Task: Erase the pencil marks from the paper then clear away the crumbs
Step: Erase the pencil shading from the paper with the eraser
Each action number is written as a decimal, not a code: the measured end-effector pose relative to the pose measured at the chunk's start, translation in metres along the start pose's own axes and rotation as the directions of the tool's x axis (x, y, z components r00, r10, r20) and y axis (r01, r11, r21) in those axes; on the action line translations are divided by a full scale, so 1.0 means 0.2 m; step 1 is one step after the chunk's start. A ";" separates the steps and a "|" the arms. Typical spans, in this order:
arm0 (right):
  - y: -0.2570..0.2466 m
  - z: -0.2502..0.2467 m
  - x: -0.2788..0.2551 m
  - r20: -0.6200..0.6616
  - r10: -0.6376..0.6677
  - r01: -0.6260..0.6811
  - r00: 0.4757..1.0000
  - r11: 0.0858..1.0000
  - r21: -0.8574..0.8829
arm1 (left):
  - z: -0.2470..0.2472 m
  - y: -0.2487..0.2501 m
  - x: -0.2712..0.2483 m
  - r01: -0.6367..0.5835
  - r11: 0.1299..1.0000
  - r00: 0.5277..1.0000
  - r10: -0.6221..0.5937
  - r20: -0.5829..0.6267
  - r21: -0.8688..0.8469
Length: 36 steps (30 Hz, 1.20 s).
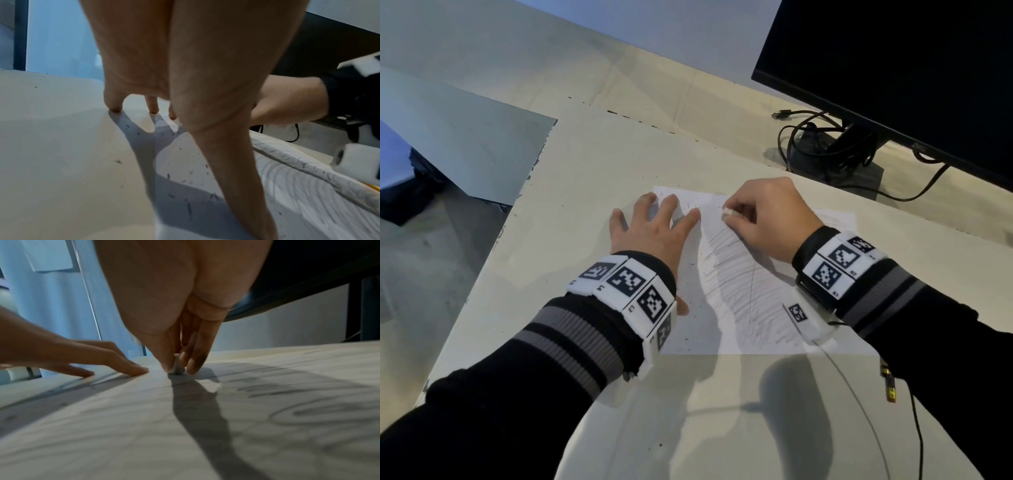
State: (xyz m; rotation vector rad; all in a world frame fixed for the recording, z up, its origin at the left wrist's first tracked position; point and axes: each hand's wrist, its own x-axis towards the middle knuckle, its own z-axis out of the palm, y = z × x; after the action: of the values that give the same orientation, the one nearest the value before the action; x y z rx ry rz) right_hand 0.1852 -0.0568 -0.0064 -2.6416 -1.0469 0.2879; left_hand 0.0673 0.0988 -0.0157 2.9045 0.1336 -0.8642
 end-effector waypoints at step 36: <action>-0.04 0.08 -0.11 0.044 -0.104 0.098 0.994 0.987 0.124 | 0.03 -0.02 -0.02 -0.017 0.997 0.999 0.013 -0.044 -0.074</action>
State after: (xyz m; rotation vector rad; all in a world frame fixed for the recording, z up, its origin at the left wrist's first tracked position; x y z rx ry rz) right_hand 0.1596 -0.0629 -0.0164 -2.4766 -1.1369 0.3853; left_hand 0.0609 0.1021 -0.0183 2.8521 0.1444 -0.7761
